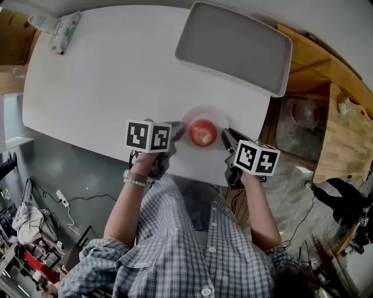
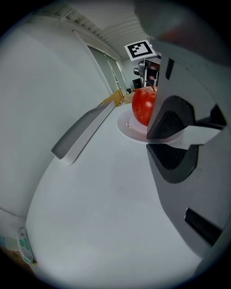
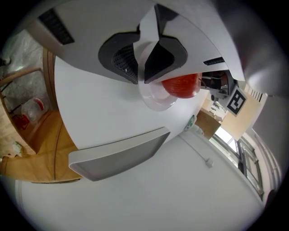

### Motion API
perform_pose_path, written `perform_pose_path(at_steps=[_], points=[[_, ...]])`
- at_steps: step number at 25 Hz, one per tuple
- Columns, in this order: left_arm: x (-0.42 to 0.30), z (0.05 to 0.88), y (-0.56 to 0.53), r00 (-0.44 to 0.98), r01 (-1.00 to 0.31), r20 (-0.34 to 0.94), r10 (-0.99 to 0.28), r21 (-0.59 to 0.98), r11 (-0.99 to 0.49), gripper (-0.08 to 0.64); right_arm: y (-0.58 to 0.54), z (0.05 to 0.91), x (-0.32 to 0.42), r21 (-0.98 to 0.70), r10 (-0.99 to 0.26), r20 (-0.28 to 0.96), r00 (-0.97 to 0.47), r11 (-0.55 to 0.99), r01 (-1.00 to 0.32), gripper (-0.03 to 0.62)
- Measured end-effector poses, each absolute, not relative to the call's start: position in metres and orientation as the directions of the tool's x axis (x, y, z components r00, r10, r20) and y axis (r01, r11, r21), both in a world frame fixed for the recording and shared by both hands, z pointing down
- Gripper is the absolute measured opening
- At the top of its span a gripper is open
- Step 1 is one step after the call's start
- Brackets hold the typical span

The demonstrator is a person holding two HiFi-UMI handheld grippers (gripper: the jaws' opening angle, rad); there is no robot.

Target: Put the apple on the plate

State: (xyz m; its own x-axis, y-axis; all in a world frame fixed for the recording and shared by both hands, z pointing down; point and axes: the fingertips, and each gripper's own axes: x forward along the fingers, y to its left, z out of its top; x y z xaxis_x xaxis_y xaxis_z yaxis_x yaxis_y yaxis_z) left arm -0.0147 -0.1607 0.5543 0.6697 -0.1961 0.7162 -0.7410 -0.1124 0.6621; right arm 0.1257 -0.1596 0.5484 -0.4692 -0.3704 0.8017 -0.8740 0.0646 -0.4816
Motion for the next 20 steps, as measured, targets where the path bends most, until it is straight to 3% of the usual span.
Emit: perform_pose_path(at_steps=[20], points=[[0.005, 0.534, -0.193, 0.715, -0.697, 0.68, -0.165, 0.711, -0.092, 0.037, -0.192, 0.523, 0.148, -0.516, -0.441, 0.77, -0.462, -0.004, -0.857, 0.052]])
